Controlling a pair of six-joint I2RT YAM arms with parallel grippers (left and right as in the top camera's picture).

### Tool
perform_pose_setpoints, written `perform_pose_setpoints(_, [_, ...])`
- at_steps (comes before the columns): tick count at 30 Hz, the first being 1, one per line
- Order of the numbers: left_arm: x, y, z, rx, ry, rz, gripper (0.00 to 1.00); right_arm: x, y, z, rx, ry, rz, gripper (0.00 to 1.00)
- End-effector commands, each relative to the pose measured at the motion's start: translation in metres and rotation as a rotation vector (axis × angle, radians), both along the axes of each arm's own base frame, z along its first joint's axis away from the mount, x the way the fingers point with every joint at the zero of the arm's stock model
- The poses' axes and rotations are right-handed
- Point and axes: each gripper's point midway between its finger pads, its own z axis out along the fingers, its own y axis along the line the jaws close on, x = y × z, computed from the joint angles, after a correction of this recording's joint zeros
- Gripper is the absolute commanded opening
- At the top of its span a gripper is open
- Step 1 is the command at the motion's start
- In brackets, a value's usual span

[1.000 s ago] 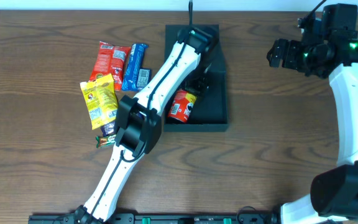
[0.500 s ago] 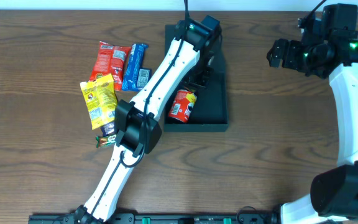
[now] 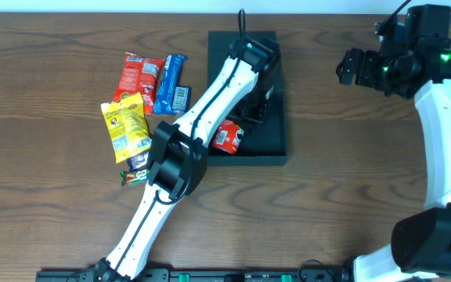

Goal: Pack container
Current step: 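Set the Pringles can upright in the box's front corner, then open the left gripper and withdraw it from the box to the left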

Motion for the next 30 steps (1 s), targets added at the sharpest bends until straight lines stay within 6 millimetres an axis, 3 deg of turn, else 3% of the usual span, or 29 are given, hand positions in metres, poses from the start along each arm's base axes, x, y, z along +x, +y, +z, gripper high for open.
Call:
perform_pose_setpoints(1, [-0.005, -0.002, -0.008, -0.015, 0.041, 0.02, 0.06, -0.001, 0.004, 0.009, -0.007, -0.027, 0.024, 0.99])
perform_pose_setpoints(7, [-0.001, 0.002, -0.021, 0.001, 0.035, 0.03, 0.06, -0.001, 0.004, 0.009, -0.007, -0.026, 0.024, 0.99])
perform_pose_setpoints(11, [0.019, 0.03, -0.026, 0.136, -0.049, 0.091, 0.06, -0.001, 0.004, 0.009, -0.007, -0.026, 0.025, 0.99])
perform_pose_setpoints(16, [0.031, 0.047, -0.027, 0.19, -0.081, 0.143, 0.06, -0.001, 0.004, 0.009, -0.007, -0.026, 0.025, 0.99])
perform_pose_setpoints(26, [0.029, 0.043, -0.026, 0.159, -0.063, 0.15, 0.06, 0.001, 0.004, 0.01, -0.007, -0.036, 0.024, 0.99])
perform_pose_setpoints(30, [0.035, 0.037, -0.009, 0.121, -0.089, 0.152, 0.06, 0.003, 0.004, 0.011, -0.008, -0.044, 0.024, 0.99])
